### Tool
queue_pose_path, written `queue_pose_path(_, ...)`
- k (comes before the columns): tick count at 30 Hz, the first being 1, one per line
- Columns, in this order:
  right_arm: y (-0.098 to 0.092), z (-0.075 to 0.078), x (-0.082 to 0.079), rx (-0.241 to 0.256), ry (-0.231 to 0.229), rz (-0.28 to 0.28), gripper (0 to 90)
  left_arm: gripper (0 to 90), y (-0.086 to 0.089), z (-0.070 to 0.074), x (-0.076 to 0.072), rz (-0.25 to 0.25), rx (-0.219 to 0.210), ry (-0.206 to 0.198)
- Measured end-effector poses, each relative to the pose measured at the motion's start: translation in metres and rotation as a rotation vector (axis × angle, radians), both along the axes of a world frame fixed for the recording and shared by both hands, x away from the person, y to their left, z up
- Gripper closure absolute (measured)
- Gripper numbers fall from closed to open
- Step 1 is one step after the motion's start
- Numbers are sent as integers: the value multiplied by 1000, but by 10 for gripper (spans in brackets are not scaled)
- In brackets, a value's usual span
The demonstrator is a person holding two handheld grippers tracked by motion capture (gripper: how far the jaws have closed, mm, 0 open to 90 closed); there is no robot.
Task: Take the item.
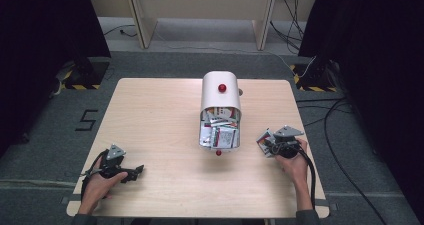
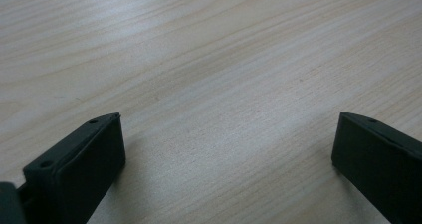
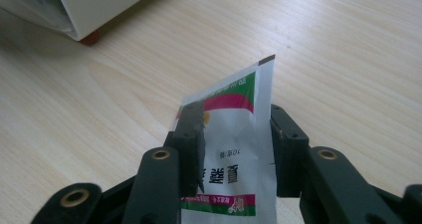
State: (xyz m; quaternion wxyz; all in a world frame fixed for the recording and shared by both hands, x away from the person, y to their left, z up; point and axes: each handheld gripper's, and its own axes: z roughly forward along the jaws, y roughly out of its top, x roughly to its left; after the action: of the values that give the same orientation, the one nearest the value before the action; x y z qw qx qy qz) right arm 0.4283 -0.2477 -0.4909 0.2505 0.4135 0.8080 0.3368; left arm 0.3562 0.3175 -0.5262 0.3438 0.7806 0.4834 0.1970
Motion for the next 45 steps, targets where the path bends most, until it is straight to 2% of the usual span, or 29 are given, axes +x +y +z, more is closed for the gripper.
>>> queue_pose_path(5, 0, -1, 1, -17, 1, -12, 599, 0, 0, 0, 0, 0, 1, 0)
queue_pose_path(14, -3, 2, 0, 14, 1, -50, 529, 0, 0, 0, 0, -1, 2, 1)
queue_pose_path(25, -1, 11, -5, 76, -16, -33, 502, 0, 0, 0, 0, -1, 1, 0)
queue_pose_path(35, 2, 20, -15, 106, -32, -19, 477, 0, 0, 0, -1, -1, 1, 1)
queue_pose_path(45, 8, 28, -30, 103, -39, 2, 441, 0, 0, 0, -1, -1, 1, 0)
